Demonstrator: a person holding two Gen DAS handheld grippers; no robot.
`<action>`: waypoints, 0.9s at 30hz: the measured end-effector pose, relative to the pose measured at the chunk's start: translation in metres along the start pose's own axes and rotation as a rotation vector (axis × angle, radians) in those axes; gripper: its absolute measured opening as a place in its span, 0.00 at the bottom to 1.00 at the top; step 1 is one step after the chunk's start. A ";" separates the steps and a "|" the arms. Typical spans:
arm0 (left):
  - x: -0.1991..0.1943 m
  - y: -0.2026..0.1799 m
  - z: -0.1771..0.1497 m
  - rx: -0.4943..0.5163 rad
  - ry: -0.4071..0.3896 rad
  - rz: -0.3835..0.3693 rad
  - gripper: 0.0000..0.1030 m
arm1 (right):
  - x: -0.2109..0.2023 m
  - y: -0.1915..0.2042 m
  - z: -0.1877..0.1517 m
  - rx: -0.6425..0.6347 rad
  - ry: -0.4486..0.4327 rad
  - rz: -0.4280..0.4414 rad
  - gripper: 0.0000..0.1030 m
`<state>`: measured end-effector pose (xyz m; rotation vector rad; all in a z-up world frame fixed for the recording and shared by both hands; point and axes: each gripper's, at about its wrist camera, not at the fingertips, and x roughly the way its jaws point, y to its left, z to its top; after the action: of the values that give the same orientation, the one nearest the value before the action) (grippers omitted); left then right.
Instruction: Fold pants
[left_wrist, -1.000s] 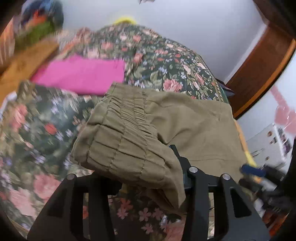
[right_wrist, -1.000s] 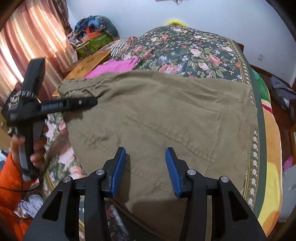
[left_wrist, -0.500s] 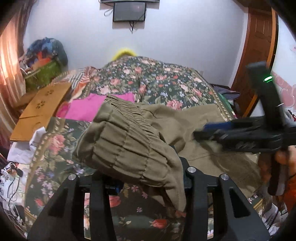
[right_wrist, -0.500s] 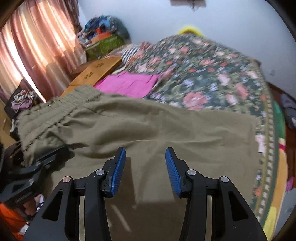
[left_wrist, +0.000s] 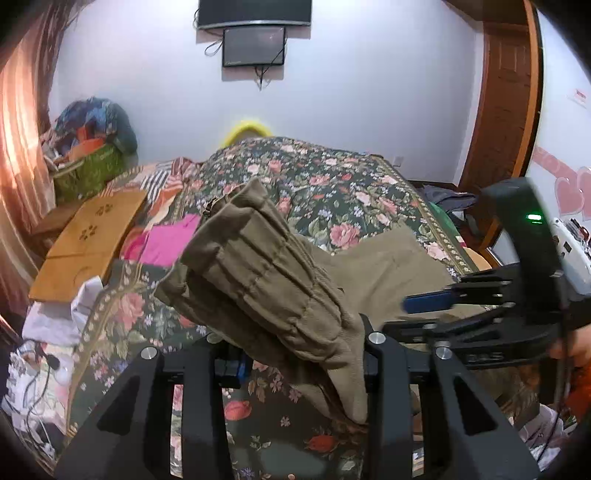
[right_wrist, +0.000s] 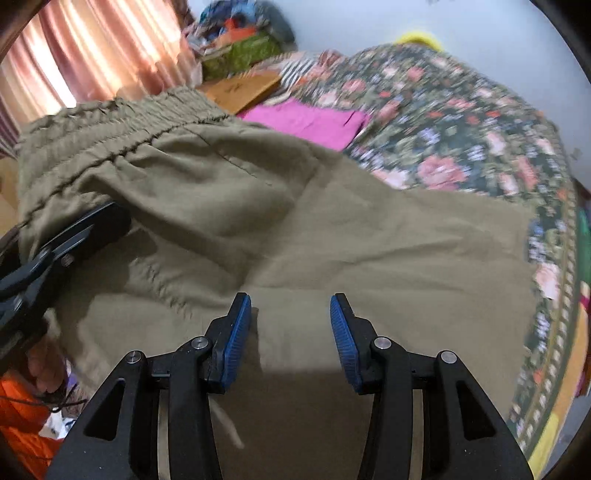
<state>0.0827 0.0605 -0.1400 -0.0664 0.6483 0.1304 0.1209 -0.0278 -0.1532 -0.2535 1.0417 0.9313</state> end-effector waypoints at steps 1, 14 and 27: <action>-0.002 -0.003 0.002 0.010 -0.007 0.000 0.36 | -0.009 -0.001 -0.005 0.004 -0.021 -0.013 0.40; -0.022 -0.070 0.025 0.154 -0.082 -0.064 0.33 | -0.034 -0.022 -0.089 0.184 -0.085 0.027 0.45; -0.016 -0.119 0.036 0.257 -0.060 -0.124 0.29 | -0.076 -0.049 -0.110 0.244 -0.182 -0.006 0.45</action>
<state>0.1086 -0.0547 -0.0995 0.1447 0.5945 -0.0704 0.0757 -0.1626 -0.1582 0.0312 0.9742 0.7966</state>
